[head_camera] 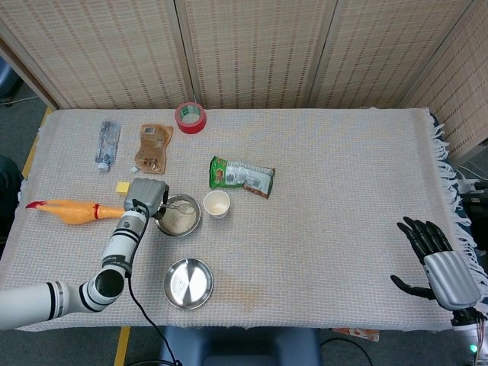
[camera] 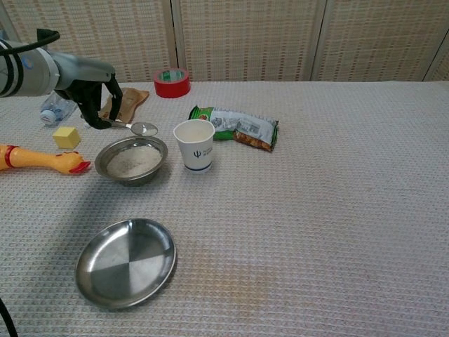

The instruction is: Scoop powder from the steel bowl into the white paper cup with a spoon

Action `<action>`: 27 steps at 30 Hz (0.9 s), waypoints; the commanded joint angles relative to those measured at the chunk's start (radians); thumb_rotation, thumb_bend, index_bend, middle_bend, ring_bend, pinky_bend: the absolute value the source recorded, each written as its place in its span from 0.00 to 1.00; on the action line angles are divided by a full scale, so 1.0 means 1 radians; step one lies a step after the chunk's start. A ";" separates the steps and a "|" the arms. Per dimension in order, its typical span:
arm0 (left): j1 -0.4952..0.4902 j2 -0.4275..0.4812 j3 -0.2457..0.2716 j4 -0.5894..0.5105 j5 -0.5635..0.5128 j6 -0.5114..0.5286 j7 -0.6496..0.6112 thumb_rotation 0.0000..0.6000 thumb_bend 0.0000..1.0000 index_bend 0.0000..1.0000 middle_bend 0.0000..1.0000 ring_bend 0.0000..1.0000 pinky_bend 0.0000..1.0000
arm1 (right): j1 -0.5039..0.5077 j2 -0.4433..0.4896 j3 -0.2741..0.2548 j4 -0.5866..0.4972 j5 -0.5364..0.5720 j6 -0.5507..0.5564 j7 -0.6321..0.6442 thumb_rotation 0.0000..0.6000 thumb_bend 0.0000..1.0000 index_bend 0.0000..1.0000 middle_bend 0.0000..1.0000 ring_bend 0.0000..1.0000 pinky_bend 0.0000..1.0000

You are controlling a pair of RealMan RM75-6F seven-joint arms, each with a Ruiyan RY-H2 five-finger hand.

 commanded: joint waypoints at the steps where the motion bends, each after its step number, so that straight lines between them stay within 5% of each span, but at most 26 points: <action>1: -0.041 0.003 0.003 0.002 -0.043 -0.005 -0.011 1.00 0.39 0.60 1.00 1.00 1.00 | 0.000 0.000 0.001 0.001 0.001 0.000 0.001 0.87 0.11 0.00 0.00 0.00 0.00; 11: -0.148 -0.040 0.023 0.037 -0.091 0.030 -0.017 1.00 0.39 0.60 1.00 1.00 1.00 | 0.002 0.003 0.004 0.006 0.009 -0.004 0.013 0.87 0.12 0.00 0.00 0.00 0.00; 27: -0.178 -0.211 0.102 0.207 0.112 0.106 -0.083 1.00 0.39 0.60 1.00 1.00 1.00 | 0.001 0.004 0.010 0.010 0.020 -0.002 0.020 0.87 0.12 0.00 0.00 0.00 0.00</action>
